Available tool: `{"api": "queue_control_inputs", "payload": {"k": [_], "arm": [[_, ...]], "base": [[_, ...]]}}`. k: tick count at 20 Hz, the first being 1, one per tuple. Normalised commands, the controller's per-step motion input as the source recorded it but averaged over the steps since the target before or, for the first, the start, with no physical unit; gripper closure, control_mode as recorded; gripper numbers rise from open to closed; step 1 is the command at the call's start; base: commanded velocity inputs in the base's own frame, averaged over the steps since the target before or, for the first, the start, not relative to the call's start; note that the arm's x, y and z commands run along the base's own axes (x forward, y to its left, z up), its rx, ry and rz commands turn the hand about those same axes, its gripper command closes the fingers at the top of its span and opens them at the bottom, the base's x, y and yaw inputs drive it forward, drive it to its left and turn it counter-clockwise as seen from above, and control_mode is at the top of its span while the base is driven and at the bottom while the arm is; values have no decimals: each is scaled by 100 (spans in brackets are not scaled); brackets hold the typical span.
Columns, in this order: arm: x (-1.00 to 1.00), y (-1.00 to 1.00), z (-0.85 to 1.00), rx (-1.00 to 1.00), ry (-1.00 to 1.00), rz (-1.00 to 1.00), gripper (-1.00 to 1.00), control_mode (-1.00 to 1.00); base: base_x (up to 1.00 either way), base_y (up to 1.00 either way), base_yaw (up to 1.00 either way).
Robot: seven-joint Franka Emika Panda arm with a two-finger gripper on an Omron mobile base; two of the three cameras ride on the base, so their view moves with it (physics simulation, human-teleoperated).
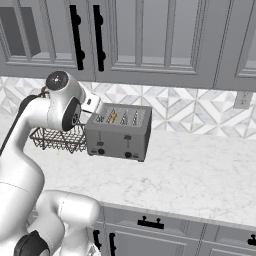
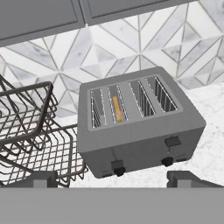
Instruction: Start the toaster. Once the lever pops up, take the bread to the plate on the dining counter.
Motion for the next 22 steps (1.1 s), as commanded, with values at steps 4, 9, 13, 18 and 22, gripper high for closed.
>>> {"api": "queue_control_inputs", "payload": {"k": [4,9,13,18,22], "arm": [[0,0,0,0,0,0,-100,-100],[0,0,0,0,0,0,-100,-100],[0,0,0,0,0,0,-100,-100],[0,0,0,0,0,0,-100,-100],[0,0,0,0,0,0,-100,-100]], "base": [[0,0,0],[0,0,0],[0,0,0],[0,0,0],[0,0,0]]}}
